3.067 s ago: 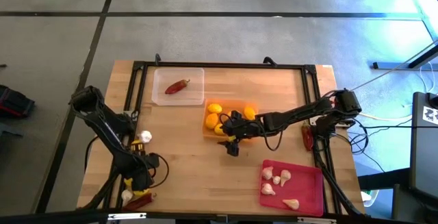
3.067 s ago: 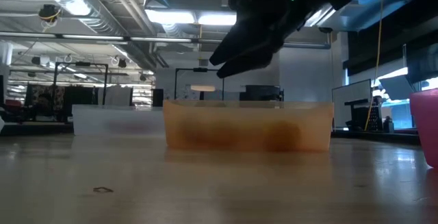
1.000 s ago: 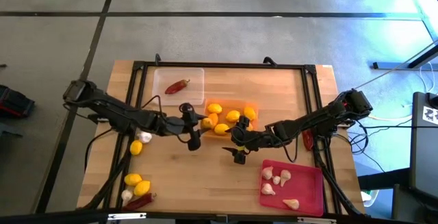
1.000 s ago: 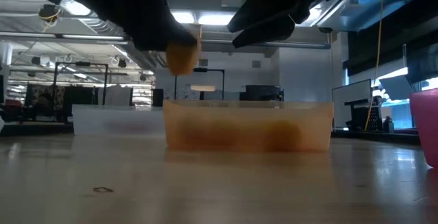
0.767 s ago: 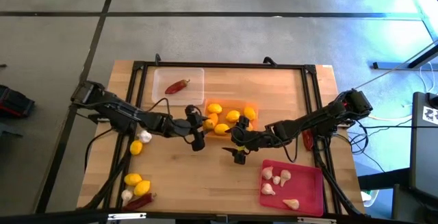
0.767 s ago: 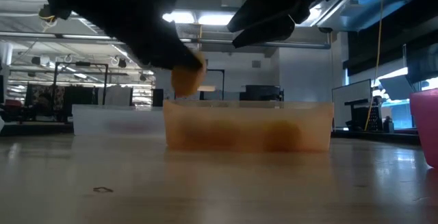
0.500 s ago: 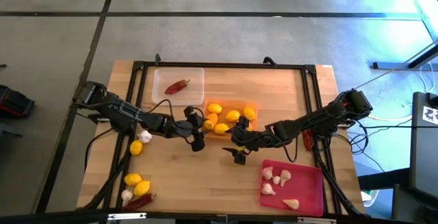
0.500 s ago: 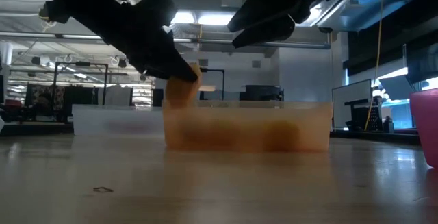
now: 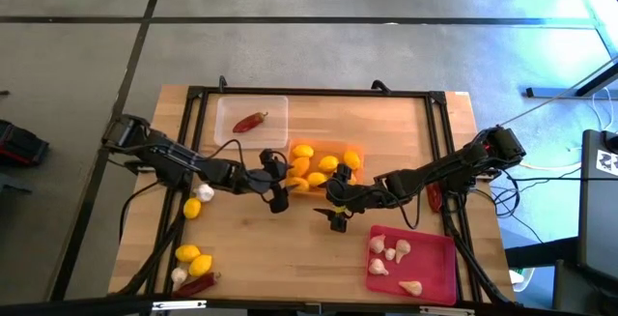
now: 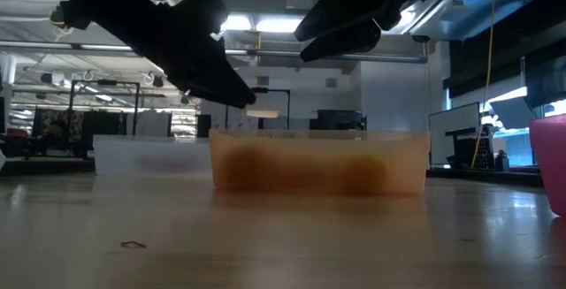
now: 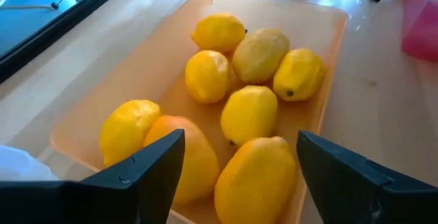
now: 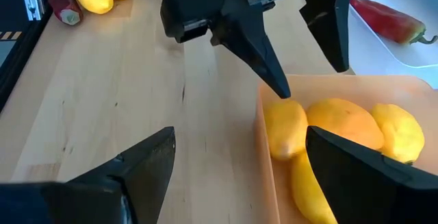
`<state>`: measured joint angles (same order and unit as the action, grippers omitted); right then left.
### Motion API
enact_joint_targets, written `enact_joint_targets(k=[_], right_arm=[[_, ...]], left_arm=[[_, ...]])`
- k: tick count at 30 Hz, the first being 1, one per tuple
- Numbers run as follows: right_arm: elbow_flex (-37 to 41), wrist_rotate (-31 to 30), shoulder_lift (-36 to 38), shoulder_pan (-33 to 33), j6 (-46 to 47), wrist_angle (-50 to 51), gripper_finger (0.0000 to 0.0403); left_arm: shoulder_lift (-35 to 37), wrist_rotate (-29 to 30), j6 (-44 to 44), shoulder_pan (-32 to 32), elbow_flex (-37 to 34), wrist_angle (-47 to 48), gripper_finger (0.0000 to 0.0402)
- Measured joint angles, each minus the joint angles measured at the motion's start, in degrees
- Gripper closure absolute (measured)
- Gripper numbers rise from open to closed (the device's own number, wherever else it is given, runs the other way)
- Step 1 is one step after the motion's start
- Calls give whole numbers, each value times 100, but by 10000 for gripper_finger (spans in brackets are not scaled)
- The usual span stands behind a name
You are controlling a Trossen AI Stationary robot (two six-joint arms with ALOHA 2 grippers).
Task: Sort produce into baskets
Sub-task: Put the lemon into the orange bin
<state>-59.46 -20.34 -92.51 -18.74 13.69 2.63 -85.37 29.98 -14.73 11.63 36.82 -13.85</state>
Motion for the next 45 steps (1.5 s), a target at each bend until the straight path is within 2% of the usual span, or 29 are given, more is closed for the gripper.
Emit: enact_joint_targets(k=[5,10,14,21,30,39,45], right_arm=[[0,0,2,2,-2,0,84],[0,0,2,2,-2,4,84],[0,0,2,2,-2,7,84],[0,0,2,2,-2,2,84],[0,0,2,2,-4,0,84],[0,0,2,2,-4,-1,84],[0,-7,4,2,-4,-2,84]], left_arm=[[258,2,190,111,174,429,119],[719,2,185,448,545,1648,119],[1083,-4,-248,840,862,2840,119],[1523,-34,-1937,1555,1023,4590,119],[1546,-710,-4553,2186,1023,6551,118],[1512,-985,-6607,2204,1023,8467,118],[1324,-1415,-6919,2038,853,8683,118]])
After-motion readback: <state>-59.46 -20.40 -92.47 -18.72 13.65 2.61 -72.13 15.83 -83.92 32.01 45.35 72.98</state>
